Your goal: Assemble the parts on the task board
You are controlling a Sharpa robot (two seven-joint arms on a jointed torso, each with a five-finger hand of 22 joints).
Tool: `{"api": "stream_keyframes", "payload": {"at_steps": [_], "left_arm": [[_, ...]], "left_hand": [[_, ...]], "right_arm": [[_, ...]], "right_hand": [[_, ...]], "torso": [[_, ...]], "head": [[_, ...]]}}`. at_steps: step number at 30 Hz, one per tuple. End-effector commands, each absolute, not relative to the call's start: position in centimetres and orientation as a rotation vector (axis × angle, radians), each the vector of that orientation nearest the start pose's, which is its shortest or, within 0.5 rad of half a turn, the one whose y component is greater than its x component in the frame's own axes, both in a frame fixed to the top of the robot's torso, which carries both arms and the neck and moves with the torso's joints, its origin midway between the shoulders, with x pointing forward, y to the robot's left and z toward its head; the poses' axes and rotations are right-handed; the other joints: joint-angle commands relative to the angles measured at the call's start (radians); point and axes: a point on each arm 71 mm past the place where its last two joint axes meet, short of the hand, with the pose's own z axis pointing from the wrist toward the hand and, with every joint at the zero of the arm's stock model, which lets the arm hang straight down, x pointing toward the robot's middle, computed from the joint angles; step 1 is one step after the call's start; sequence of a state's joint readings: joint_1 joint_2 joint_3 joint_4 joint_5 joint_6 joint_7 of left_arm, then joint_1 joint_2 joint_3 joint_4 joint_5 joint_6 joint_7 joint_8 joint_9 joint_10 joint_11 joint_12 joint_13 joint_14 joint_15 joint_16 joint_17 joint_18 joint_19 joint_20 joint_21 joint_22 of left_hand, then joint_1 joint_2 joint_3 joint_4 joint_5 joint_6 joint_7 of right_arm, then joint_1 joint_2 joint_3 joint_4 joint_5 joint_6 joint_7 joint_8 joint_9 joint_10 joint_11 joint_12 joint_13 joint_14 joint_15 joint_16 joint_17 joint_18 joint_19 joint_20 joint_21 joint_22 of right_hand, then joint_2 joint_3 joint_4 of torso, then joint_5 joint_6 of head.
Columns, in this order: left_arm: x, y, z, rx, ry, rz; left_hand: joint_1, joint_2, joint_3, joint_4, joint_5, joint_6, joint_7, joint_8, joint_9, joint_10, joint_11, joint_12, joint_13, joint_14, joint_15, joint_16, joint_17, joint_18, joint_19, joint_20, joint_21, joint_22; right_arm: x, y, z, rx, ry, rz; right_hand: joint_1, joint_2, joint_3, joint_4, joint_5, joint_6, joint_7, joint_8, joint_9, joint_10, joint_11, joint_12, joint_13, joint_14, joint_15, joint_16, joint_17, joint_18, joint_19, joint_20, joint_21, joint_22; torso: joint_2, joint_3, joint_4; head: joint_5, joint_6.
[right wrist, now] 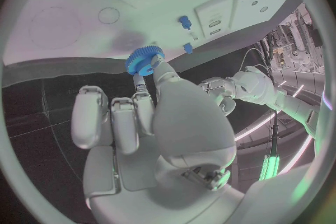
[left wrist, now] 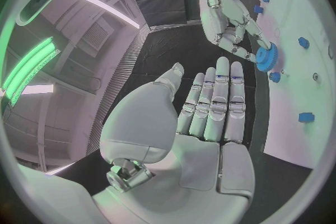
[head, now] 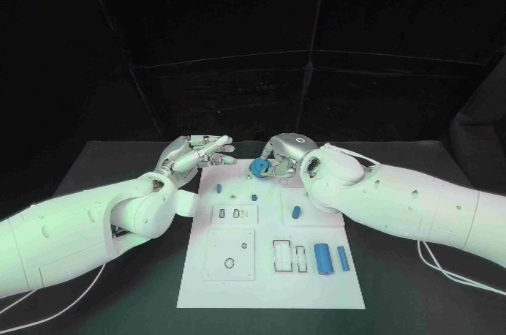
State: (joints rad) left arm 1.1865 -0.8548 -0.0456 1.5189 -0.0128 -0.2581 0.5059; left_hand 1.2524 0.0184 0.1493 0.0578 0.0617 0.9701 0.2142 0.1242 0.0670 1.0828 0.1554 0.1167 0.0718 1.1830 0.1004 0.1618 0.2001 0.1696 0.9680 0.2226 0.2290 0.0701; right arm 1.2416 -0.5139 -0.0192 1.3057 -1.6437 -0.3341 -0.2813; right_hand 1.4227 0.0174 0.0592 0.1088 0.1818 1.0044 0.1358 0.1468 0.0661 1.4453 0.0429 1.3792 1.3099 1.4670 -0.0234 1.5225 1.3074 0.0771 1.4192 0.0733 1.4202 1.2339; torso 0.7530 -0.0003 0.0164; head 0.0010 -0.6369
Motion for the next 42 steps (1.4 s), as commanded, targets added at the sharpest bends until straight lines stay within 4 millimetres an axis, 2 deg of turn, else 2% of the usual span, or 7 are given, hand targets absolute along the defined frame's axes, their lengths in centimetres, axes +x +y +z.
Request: {"api": "stream_keyframes", "payload": {"at_steps": [1, 13, 21, 28, 34, 37, 42], "left_arm": [[48.7, 21.3, -17.7, -1.036, 1.346, -1.654], [48.8, 21.3, -17.7, -1.035, 1.346, -1.655], [48.8, 21.2, -17.8, -1.034, 1.347, -1.657], [48.8, 21.1, -17.8, -1.034, 1.349, -1.660], [48.8, 21.0, -17.8, -1.034, 1.350, -1.661], [48.8, 21.0, -17.8, -1.034, 1.350, -1.661], [48.8, 21.0, -17.8, -1.035, 1.352, -1.662]], "left_hand": [[0.001, 0.007, -0.003, -0.001, -0.006, 0.000, 0.005, -0.002, -0.001, 0.001, 0.004, -0.003, -0.001, -0.003, 0.007, -0.004, 0.001, 0.015, 0.005, 0.000, -0.005, -0.001], [0.002, 0.006, -0.003, -0.002, -0.006, -0.001, 0.005, -0.002, -0.001, 0.000, 0.004, -0.004, -0.001, -0.003, 0.007, -0.004, 0.001, 0.015, 0.005, 0.000, -0.005, -0.001], [0.002, 0.006, -0.004, -0.002, -0.007, -0.001, 0.005, -0.003, -0.001, 0.000, 0.004, -0.004, -0.001, -0.003, 0.007, -0.005, 0.002, 0.015, 0.005, 0.000, -0.006, -0.001], [0.002, 0.006, -0.004, -0.002, -0.007, -0.001, 0.005, -0.003, -0.001, 0.000, 0.004, -0.004, -0.001, -0.003, 0.007, -0.005, 0.002, 0.015, 0.005, 0.000, -0.006, -0.001], [0.002, 0.006, -0.004, -0.002, -0.007, -0.001, 0.005, -0.003, -0.001, 0.000, 0.004, -0.004, -0.001, -0.003, 0.007, -0.005, 0.002, 0.015, 0.005, 0.000, -0.006, -0.001], [0.002, 0.006, -0.004, -0.002, -0.007, -0.001, 0.005, -0.003, -0.001, 0.000, 0.004, -0.004, -0.001, -0.003, 0.007, -0.005, 0.002, 0.015, 0.005, 0.000, -0.006, -0.001], [0.002, 0.006, -0.004, -0.002, -0.007, -0.001, 0.005, -0.003, -0.001, 0.000, 0.004, -0.004, -0.001, -0.003, 0.007, -0.005, 0.002, 0.015, 0.005, 0.000, -0.006, -0.001]], "right_arm": [[52.7, -8.8, -16.5, -0.291, 1.542, 0.527], [52.6, -7.0, -17.1, -0.320, 1.565, 0.540], [52.7, -6.4, -17.5, -0.339, 1.593, 0.535], [52.9, -6.3, -17.8, -0.338, 1.604, 0.523], [53.0, -6.0, -17.8, -0.339, 1.601, 0.526], [53.0, -5.8, -17.8, -0.343, 1.602, 0.528], [53.0, -5.8, -17.9, -0.341, 1.603, 0.529]], "right_hand": [[-0.007, 0.002, 0.008, 0.000, 0.000, 0.001, -0.003, 0.003, 0.002, 0.002, 0.002, -0.002, 0.056, 0.076, -0.006, 0.004, 0.125, -0.010, 0.007, 0.003, 0.002, 0.001], [-0.008, 0.001, 0.010, 0.000, -0.001, 0.000, -0.002, 0.001, 0.002, 0.002, 0.003, -0.002, 0.057, 0.076, -0.005, 0.004, 0.126, -0.010, 0.007, 0.003, 0.003, 0.002], [-0.018, -0.006, 0.013, 0.001, -0.007, -0.004, 0.001, -0.004, 0.001, 0.001, 0.005, -0.004, 0.057, 0.076, -0.003, 0.004, 0.126, -0.011, 0.008, 0.005, 0.004, 0.004], [-0.023, -0.010, 0.016, 0.002, -0.011, -0.009, 0.003, -0.008, 0.000, -0.001, 0.007, -0.008, 0.054, 0.076, -0.002, 0.004, 0.125, -0.011, 0.008, 0.006, 0.004, 0.005], [-0.041, -0.021, 0.018, 0.006, -0.018, -0.030, 0.011, -0.025, -0.002, -0.008, 0.014, -0.017, 0.048, 0.077, 0.004, 0.005, 0.128, -0.011, 0.008, 0.011, 0.005, 0.007], [-0.065, -0.034, 0.008, 0.015, -0.027, -0.045, 0.015, -0.036, -0.002, -0.015, 0.019, -0.027, 0.039, 0.077, 0.009, 0.005, 0.128, -0.011, 0.008, 0.016, 0.006, 0.009], [-0.158, -0.053, -0.044, 0.076, -0.051, -0.091, 0.027, -0.069, -0.001, -0.025, 0.031, -0.041, 0.029, 0.078, 0.019, 0.006, 0.135, -0.012, 0.007, 0.026, 0.008, 0.011]], "torso": [[-0.001, 0.0012, -0.0004], [-0.001, 0.0016, -0.0047], [0.000, 0.0023, -0.0034], [-0.001, 0.0013, -0.0026], [-0.001, 0.0017, -0.0041], [-0.001, 0.0017, -0.0041], [-0.001, 0.0018, -0.0035]], "head": [[0.003, -0.002], [0.012, -0.005], [0.011, -0.006], [0.009, -0.008], [0.011, -0.009], [0.011, -0.009], [0.010, -0.008]]}}
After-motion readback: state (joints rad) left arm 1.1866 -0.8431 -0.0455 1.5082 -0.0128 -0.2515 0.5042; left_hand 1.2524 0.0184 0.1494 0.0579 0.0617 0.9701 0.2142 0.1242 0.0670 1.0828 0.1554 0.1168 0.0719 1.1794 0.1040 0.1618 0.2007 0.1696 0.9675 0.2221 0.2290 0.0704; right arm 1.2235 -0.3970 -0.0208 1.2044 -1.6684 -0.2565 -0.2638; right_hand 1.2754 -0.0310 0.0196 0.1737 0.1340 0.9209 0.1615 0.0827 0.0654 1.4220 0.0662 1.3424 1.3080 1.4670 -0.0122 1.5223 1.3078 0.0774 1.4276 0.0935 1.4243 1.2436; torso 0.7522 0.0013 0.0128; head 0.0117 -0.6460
